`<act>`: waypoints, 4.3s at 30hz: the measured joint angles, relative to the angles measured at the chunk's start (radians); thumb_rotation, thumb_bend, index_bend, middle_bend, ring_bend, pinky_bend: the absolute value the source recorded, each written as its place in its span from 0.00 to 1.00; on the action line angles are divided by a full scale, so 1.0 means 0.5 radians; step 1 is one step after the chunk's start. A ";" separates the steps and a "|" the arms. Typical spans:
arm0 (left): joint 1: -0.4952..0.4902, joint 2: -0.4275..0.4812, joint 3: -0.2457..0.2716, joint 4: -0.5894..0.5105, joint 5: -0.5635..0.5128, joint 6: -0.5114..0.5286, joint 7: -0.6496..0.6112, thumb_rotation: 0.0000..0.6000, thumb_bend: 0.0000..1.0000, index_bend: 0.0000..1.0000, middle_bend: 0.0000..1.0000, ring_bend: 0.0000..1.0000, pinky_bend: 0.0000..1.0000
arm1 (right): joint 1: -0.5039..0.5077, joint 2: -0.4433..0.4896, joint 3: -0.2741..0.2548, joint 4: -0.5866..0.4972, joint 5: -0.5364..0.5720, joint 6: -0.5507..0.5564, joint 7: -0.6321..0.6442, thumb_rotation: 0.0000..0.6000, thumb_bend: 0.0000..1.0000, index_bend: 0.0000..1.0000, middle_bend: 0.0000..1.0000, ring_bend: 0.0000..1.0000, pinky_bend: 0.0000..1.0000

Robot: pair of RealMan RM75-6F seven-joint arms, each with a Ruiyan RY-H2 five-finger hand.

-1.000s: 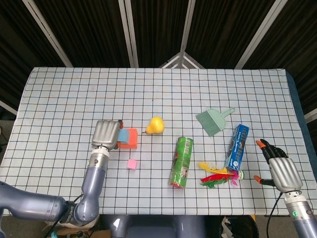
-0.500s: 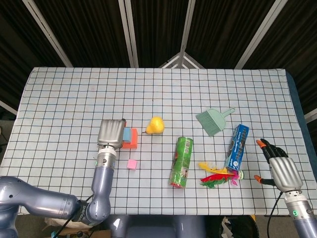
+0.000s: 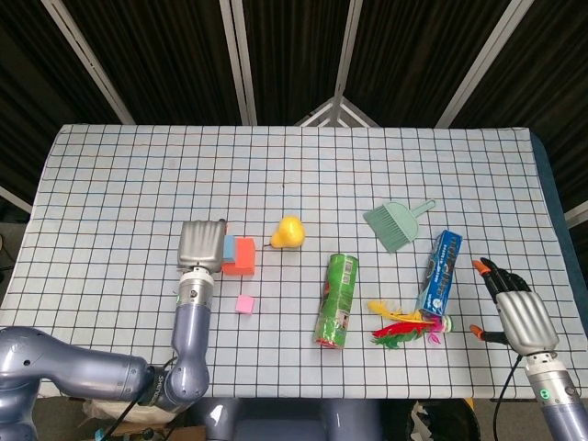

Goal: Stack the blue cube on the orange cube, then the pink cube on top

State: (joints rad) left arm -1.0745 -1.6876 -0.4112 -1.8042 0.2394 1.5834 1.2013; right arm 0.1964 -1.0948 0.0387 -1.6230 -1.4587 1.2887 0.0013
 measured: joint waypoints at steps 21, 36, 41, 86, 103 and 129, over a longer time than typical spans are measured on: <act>-0.030 -0.059 -0.002 0.096 0.019 -0.043 -0.006 1.00 0.36 0.47 0.91 0.80 0.74 | 0.008 -0.008 0.006 -0.002 0.026 -0.018 -0.030 1.00 0.19 0.06 0.09 0.16 0.19; -0.045 -0.104 0.007 0.144 0.021 -0.066 0.006 1.00 0.36 0.45 0.91 0.80 0.74 | 0.004 -0.002 0.008 0.001 0.031 -0.015 -0.018 1.00 0.19 0.06 0.09 0.16 0.19; -0.049 -0.115 0.016 0.151 0.023 -0.070 0.017 1.00 0.32 0.41 0.91 0.80 0.74 | 0.006 -0.002 0.006 0.001 0.026 -0.018 -0.014 1.00 0.19 0.06 0.09 0.16 0.19; 0.364 0.651 0.317 -1.103 0.315 0.021 -0.204 1.00 0.27 0.30 0.90 0.79 0.73 | -0.008 0.013 0.005 -0.054 0.040 -0.003 -0.057 1.00 0.19 0.06 0.09 0.16 0.19; 0.298 0.249 0.530 -0.796 0.355 0.044 -0.100 1.00 0.27 0.34 0.91 0.80 0.74 | -0.007 0.020 0.005 -0.053 0.044 -0.010 -0.040 1.00 0.19 0.06 0.09 0.16 0.19; 0.183 -0.199 0.495 -0.211 0.258 -0.171 0.000 1.00 0.27 0.33 0.91 0.80 0.74 | -0.010 0.032 0.011 -0.044 0.071 -0.026 -0.007 1.00 0.19 0.06 0.09 0.16 0.19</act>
State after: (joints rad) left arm -0.9828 -1.7869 -0.1635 -1.9095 0.3686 1.4980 1.2013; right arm 0.1914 -1.0789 0.0442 -1.6449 -1.4232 1.2757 -0.0021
